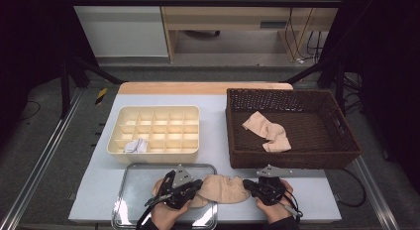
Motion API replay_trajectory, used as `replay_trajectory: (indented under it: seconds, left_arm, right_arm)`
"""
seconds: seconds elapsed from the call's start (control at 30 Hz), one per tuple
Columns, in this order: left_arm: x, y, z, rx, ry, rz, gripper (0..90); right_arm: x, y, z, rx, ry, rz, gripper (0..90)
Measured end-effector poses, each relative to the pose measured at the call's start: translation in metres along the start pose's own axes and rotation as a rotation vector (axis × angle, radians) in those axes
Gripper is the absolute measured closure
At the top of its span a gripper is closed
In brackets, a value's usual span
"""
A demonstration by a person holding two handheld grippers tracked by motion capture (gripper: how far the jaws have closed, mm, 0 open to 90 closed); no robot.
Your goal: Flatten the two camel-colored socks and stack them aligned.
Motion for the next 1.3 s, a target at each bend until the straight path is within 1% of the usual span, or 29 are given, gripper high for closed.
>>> replay_trajectory:
  seconds: [0.07,0.1,0.17,0.2,0.27,0.33,0.43,0.47,0.5,0.57,0.63,0.67,0.73,0.87,0.93,0.97,1.0,1.03,1.1,1.13,1.17,1.2,1.27,1.3]
  left_arm:
    - [-0.001,0.001,0.004,0.018,0.009,0.009,87.0]
    - [-0.002,0.001,0.006,0.022,0.017,0.009,87.0]
    - [-0.003,0.001,0.007,0.028,0.023,0.011,87.0]
    - [-0.005,0.001,0.013,0.041,0.042,0.011,87.0]
    - [-0.006,-0.001,0.018,0.042,0.053,0.013,87.0]
    - [-0.005,-0.004,0.023,0.04,0.064,0.021,87.0]
    - [-0.005,-0.008,0.03,0.042,0.083,0.032,87.0]
    - [-0.005,-0.008,0.03,0.042,0.083,0.032,87.0]
    - [-0.006,-0.011,0.035,0.041,0.091,0.035,87.0]
    - [-0.005,-0.014,0.04,0.032,0.098,0.035,87.0]
    - [-0.005,-0.016,0.043,0.029,0.106,0.037,87.0]
    - [-0.004,-0.021,0.049,0.02,0.115,0.043,87.0]
    - [-0.003,-0.023,0.052,0.016,0.121,0.049,87.0]
    - [0.001,-0.035,0.063,0.002,0.127,0.066,87.0]
    - [0.004,-0.041,0.067,-0.008,0.125,0.072,87.0]
    - [0.008,-0.047,0.072,-0.018,0.125,0.077,87.0]
    - [0.008,-0.047,0.072,-0.018,0.125,0.077,87.1]
    - [0.01,-0.05,0.074,-0.023,0.122,0.078,87.0]
    - [0.015,-0.055,0.077,-0.03,0.122,0.088,87.1]
    - [0.017,-0.057,0.079,-0.034,0.116,0.088,87.1]
    - [0.023,-0.061,0.081,-0.041,0.113,0.096,87.1]
    - [0.023,-0.061,0.081,-0.041,0.113,0.096,87.1]
    - [0.028,-0.065,0.084,-0.047,0.104,0.097,87.1]
    - [0.031,-0.067,0.085,-0.05,0.098,0.099,87.1]
  right_arm:
    - [-0.006,-0.003,0.008,-0.01,0.028,-0.001,89.0]
    - [-0.009,-0.004,0.012,-0.013,0.044,0.008,89.0]
    - [-0.013,-0.006,0.018,-0.018,0.069,0.01,89.1]
    - [-0.017,-0.008,0.022,-0.022,0.083,0.009,89.1]
    - [-0.021,-0.01,0.027,-0.031,0.105,0.009,89.1]
    - [-0.024,-0.013,0.029,-0.038,0.122,0.016,89.0]
    - [-0.028,-0.019,0.031,-0.046,0.133,0.021,89.0]
    - [-0.028,-0.019,0.031,-0.046,0.133,0.021,89.0]
    - [-0.032,-0.023,0.032,-0.054,0.146,0.03,89.1]
    - [-0.035,-0.026,0.032,-0.06,0.154,0.039,89.1]
    - [-0.036,-0.029,0.032,-0.067,0.154,0.04,89.1]
    - [-0.038,-0.034,0.03,-0.078,0.157,0.051,89.1]
    - [-0.039,-0.036,0.029,-0.08,0.157,0.052,89.0]
    - [-0.045,-0.046,0.022,-0.101,0.159,0.059,89.0]
    - [-0.047,-0.053,0.018,-0.118,0.155,0.063,89.0]
    - [-0.048,-0.059,0.012,-0.128,0.152,0.076,89.0]
    - [-0.048,-0.059,0.012,-0.128,0.152,0.076,89.0]
    - [-0.05,-0.066,0.006,-0.14,0.143,0.084,89.0]
    - [-0.05,-0.069,0.003,-0.145,0.138,0.088,89.0]
    - [-0.051,-0.072,0.0,-0.149,0.137,0.089,89.0]
    - [-0.051,-0.077,-0.004,-0.159,0.129,0.096,89.0]
    - [-0.051,-0.077,-0.004,-0.159,0.129,0.096,89.0]
    - [-0.051,-0.085,-0.01,-0.173,0.12,0.103,89.0]
    - [-0.051,-0.085,-0.01,-0.173,0.12,0.103,89.0]
Point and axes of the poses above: each handheld gripper's, and its own axes: z roughly backward along the jaws, x roughly out of its underside, y roughly to its right, the point moved 5 cm from there along -z, roughly forward along the jaws, and after that the axes turned 2 degrees about -z, right-handed, at the moved point
